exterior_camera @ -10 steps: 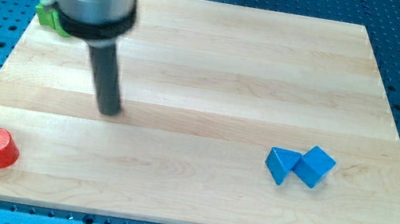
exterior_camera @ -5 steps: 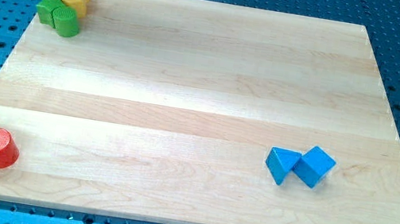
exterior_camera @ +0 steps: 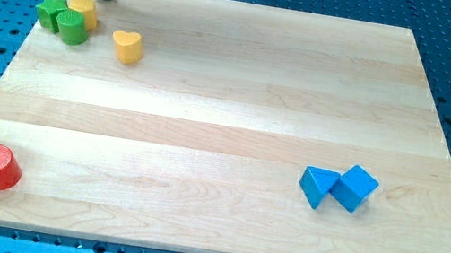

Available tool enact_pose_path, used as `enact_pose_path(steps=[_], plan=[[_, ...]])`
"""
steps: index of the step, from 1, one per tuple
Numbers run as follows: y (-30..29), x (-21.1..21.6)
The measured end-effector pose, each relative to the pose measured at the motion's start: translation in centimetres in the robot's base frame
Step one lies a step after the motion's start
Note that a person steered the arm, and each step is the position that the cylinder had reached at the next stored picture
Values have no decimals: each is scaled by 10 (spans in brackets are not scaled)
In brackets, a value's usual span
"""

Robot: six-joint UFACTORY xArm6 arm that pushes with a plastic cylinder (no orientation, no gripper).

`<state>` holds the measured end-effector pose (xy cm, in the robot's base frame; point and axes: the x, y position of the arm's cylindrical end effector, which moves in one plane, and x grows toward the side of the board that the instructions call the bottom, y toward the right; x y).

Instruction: Slide the yellow blocks to the center of the board

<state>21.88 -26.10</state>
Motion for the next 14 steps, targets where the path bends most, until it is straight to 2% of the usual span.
enact_pose_path(steps=[1, 3, 4, 5, 6, 7, 8, 9, 10, 11, 12, 13, 14], plan=[[10, 52], [136, 158], [172, 185], [183, 198], [244, 207], [164, 177], [112, 132], [164, 111], [211, 144], [205, 125], [196, 148], [220, 165], [270, 172]])
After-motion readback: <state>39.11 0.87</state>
